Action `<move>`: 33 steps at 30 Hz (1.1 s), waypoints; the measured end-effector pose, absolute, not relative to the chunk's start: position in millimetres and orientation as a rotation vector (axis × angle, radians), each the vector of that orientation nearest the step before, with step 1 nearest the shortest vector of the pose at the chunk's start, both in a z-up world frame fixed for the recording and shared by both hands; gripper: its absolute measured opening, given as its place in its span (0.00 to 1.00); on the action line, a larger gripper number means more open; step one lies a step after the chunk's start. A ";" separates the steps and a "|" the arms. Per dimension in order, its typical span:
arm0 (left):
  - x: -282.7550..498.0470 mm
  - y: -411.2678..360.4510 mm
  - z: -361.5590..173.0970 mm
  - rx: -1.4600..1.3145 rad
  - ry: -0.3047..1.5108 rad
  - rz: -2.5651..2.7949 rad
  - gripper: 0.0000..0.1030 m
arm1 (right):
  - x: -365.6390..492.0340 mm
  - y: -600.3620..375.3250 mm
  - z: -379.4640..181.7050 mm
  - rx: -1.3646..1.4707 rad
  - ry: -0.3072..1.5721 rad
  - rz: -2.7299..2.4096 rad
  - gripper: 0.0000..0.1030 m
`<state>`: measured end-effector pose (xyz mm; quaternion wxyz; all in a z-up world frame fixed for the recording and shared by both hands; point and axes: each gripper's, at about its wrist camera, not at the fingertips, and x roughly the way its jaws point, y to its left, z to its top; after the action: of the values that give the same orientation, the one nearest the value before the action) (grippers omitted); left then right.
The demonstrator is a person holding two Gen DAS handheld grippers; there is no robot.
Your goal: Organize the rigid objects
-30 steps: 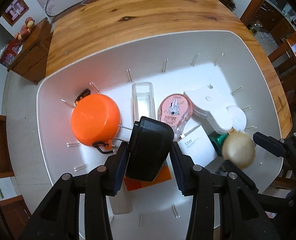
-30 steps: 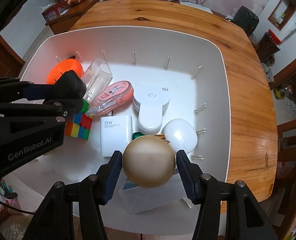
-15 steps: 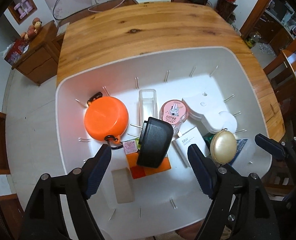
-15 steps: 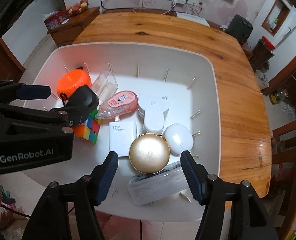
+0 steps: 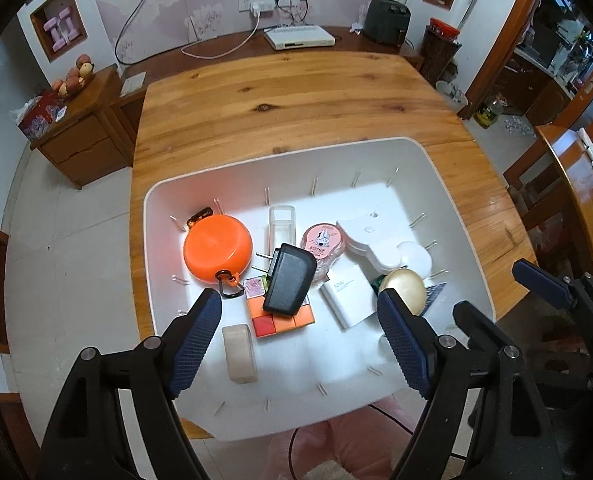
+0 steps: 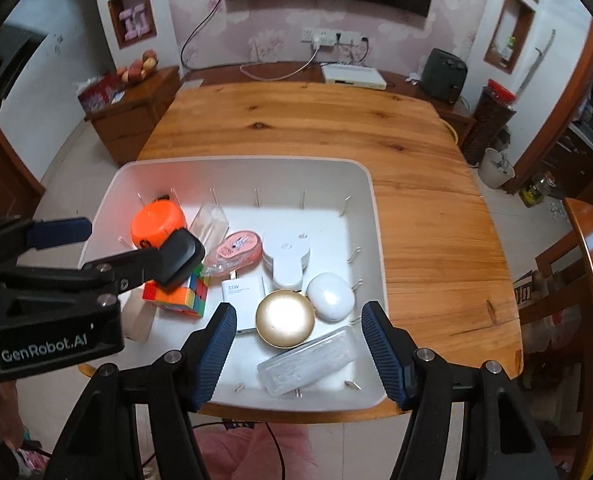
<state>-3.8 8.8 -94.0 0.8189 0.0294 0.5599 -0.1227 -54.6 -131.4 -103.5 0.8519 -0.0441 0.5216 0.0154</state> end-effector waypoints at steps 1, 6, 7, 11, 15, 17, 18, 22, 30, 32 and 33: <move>-6.1 8.9 -88.3 0.061 1.186 -0.256 0.80 | -56.5 -133.3 -97.9 -0.087 1.090 0.029 0.64; -12.0 9.2 -55.6 0.044 1.130 -0.232 0.80 | -61.1 -142.5 -65.1 -0.048 1.034 0.043 0.64; -12.7 9.2 -50.6 0.042 1.119 -0.223 0.80 | -61.2 -143.7 -58.1 -0.048 1.022 0.045 0.64; -16.4 8.1 -30.4 0.008 1.085 -0.181 0.80 | -60.4 -149.3 -34.6 -0.034 0.977 0.066 0.64; -23.1 2.3 -19.1 -0.007 1.054 -0.137 0.80 | -58.9 -158.2 -16.2 -0.033 0.952 0.087 0.66; -24.9 -2.9 -16.7 -0.002 1.043 -0.120 0.80 | -60.4 -160.6 -10.7 -0.045 0.937 0.087 0.72; -25.5 -5.3 -15.1 0.000 1.038 -0.110 0.80 | -61.6 -161.4 -8.0 -0.053 0.927 0.084 0.72; -27.5 -11.2 -6.8 -0.005 1.012 -0.076 0.80 | -64.1 -165.0 3.1 -0.081 0.885 0.108 0.72; -32.4 -15.5 8.9 -0.041 0.975 -0.036 0.80 | -60.3 -176.4 17.6 -0.084 0.841 0.134 0.73; -34.5 -17.7 11.9 -0.038 0.962 -0.027 0.80 | -61.3 -179.1 21.5 -0.086 0.825 0.127 0.76; -36.1 -19.9 14.3 -0.037 0.953 -0.023 0.80 | -61.6 -180.8 23.6 -0.088 0.817 0.121 0.79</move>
<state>-36.1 -19.9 14.3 0.8883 -0.0177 0.4588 -0.0112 -61.6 -180.8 23.6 0.9150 -0.0427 0.3969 0.0589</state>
